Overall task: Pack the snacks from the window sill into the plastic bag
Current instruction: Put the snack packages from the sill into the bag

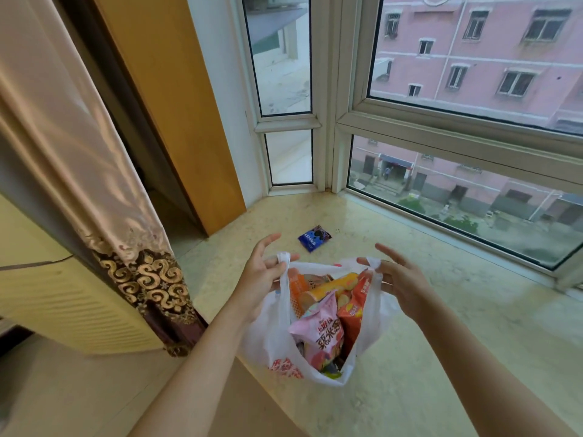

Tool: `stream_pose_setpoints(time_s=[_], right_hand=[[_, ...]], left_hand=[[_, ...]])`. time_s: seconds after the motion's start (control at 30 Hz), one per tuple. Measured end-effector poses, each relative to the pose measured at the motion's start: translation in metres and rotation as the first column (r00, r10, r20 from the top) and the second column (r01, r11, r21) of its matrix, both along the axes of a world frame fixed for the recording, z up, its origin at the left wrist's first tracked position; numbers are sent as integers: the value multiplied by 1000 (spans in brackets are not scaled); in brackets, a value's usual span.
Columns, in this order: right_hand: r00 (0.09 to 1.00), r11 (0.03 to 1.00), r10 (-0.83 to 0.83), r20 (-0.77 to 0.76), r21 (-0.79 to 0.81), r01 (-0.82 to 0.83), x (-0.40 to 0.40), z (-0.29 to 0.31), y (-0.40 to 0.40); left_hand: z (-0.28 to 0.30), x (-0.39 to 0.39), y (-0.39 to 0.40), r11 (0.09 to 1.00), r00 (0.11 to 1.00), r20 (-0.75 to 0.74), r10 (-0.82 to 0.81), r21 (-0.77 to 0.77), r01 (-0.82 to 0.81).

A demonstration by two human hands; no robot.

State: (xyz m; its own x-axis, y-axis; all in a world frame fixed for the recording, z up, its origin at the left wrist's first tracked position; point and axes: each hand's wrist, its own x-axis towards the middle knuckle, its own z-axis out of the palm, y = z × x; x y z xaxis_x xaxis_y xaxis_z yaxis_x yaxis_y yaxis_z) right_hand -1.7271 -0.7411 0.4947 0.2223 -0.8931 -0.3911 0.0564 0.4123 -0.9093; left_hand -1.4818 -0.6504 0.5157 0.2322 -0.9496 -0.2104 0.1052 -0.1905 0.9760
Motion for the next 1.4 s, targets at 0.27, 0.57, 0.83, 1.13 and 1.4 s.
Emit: stream_pose_setpoints(time_s=[0.27, 0.57, 0.83, 1.13, 1.4], right_hand=[[997, 980, 72, 29, -187, -65, 0, 43, -6], [997, 991, 83, -8, -104, -83, -17, -1, 10], [993, 998, 26, -119, -53, -33, -16, -26, 13], [566, 802, -28, -824, -357, -479, 24, -13, -13], [339, 654, -80, -937, -306, -692, 98, -50, -58]], left_hand=[[43, 10, -14, 981, 997, 32, 70, -185, -63], [-4, 7, 2, 998, 999, -23, 46, 35, -45], [-38, 28, 8, 939, 962, 188, 200, 245, -243], [-40, 44, -12, 965, 240, 970, -39, 99, -243], [-89, 68, -99, 977, 260, 942, -213, 212, 32]])
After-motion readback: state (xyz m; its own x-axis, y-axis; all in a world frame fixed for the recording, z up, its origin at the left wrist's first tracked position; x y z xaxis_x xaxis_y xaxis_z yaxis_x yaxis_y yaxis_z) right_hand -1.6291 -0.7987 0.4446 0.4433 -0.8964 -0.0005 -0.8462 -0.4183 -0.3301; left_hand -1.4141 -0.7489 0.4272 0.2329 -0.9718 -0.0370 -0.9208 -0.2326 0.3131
